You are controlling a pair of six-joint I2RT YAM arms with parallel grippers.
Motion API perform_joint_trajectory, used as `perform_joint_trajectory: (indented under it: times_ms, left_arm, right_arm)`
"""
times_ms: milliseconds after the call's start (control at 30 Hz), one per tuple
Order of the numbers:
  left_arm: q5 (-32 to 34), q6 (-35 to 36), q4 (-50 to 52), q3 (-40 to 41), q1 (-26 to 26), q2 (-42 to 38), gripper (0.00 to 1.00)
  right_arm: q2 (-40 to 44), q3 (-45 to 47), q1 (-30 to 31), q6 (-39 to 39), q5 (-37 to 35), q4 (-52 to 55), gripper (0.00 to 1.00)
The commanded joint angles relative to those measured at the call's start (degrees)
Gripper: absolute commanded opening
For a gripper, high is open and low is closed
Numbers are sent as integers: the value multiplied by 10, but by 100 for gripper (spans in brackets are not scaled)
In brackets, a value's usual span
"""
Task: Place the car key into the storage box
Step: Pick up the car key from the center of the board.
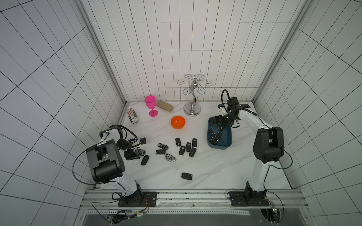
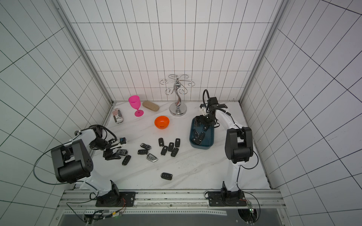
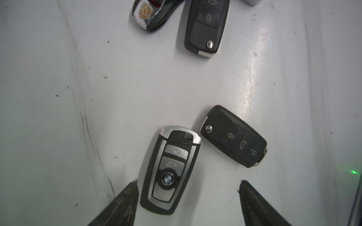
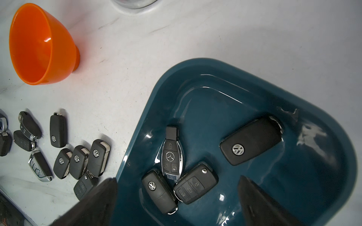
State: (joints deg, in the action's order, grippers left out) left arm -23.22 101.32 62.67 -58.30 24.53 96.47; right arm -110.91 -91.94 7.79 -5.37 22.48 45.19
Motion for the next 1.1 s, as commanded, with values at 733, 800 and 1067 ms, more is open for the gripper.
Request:
perform_joint_trajectory:
  times_ms: [733,800,1067]
  left_arm:
    - [40,-5,-93,4,2,72,33]
    - [37,-9,-112,20,2,62,32]
    - [-65,-123,-31,-84,18,44,25]
  right_arm:
    - [7,19,-25,8,30,-3,99]
    - [8,20,-25,9,31,-2,99]
    - [19,25,-27,3,40,-12,99]
